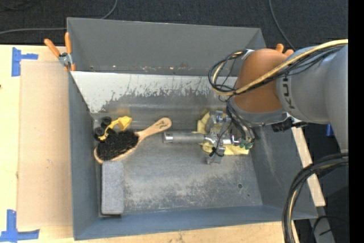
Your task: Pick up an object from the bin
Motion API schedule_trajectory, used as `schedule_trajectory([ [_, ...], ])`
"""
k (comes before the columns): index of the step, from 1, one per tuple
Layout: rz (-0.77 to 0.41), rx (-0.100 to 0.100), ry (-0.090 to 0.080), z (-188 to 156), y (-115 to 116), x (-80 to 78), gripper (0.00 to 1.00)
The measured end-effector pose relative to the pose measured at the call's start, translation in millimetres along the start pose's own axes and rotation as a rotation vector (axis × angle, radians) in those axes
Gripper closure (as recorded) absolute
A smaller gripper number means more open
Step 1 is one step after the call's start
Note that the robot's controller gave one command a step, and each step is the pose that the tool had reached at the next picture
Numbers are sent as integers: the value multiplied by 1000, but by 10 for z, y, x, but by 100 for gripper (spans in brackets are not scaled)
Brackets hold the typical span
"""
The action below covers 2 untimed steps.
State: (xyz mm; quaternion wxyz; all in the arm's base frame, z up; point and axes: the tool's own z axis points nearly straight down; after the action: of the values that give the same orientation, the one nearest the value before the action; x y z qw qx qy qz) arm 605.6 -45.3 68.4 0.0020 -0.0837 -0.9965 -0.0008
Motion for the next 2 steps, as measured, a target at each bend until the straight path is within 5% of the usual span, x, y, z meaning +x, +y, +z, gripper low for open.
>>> schedule_trajectory([
  [2,65,-3,-12,-226,45,46,0],
])
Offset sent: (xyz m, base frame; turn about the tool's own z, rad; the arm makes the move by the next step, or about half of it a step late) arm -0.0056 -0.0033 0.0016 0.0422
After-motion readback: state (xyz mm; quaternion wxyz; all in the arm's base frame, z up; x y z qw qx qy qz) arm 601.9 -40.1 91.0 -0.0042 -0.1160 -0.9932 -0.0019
